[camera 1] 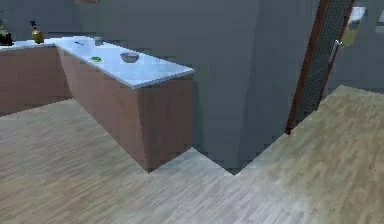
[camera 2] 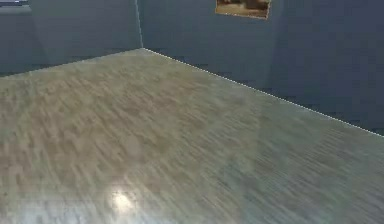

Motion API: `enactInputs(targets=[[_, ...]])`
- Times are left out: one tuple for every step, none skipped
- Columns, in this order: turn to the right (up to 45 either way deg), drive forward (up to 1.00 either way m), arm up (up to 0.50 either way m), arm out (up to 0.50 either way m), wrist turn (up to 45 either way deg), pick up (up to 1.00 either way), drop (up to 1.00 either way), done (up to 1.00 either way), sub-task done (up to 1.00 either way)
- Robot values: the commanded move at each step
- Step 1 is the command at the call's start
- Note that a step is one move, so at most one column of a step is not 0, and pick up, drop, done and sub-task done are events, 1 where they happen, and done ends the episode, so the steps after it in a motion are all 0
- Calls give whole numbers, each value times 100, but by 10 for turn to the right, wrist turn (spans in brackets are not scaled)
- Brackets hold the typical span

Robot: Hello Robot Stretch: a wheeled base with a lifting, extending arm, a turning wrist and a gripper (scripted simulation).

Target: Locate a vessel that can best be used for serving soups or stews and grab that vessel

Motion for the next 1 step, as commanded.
enactInputs(targets=[[-360,0,0,0,0,0,0,0,0]])
